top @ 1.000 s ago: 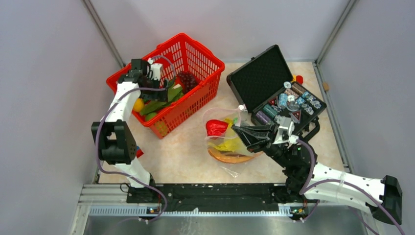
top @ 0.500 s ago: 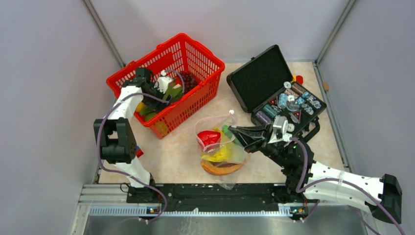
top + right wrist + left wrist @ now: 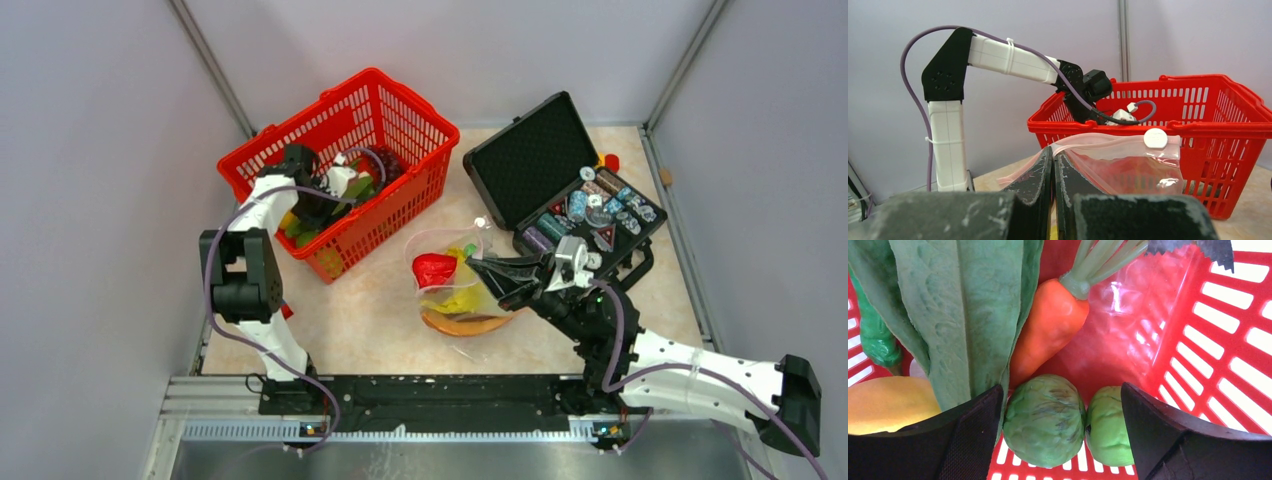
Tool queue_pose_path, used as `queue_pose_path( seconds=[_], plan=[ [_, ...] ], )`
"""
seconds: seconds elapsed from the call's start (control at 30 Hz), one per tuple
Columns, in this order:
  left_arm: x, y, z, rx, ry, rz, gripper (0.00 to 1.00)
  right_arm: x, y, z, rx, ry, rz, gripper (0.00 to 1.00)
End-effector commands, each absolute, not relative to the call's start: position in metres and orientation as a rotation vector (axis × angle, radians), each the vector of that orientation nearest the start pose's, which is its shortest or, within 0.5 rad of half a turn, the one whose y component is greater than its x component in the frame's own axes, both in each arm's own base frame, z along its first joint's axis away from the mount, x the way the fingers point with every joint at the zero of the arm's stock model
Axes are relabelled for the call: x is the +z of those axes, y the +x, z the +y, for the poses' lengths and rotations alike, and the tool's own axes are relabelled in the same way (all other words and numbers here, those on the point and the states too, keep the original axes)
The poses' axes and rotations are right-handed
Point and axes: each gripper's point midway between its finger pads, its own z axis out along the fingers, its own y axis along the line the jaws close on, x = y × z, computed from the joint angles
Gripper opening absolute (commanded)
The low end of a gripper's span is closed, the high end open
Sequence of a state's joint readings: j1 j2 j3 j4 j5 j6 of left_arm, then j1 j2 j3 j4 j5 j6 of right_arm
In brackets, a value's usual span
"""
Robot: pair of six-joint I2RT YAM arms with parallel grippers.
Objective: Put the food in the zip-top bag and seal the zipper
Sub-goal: Pick up the fake vegetable from the bin.
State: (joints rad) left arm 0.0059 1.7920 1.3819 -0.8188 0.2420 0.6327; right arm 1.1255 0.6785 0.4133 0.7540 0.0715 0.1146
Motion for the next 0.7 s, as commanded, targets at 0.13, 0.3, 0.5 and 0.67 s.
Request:
queue_pose_path(
  seconds=[0.13,0.3,0.5,0.67],
  plan=[
    [0.072,0.375,-0.031,-0.180,1.007,2.561,0.83,0.405,0.131,0.259,1.115,-0.411,0.896,0.00],
    [0.093,0.366,-0.047,-0.215,1.079,2.474,0.79,0.404,0.132,0.255,1.113,-0.394,0.896,0.00],
    [0.082,0.373,-0.042,-0.140,1.069,2.478,0.82,0.404,0.131,0.256,1.118,-0.397,0.896,0.00],
    [0.065,0.389,-0.043,-0.106,1.035,2.470,0.84,0.403,0.132,0.255,1.118,-0.394,0.898,0.00]
  ],
)
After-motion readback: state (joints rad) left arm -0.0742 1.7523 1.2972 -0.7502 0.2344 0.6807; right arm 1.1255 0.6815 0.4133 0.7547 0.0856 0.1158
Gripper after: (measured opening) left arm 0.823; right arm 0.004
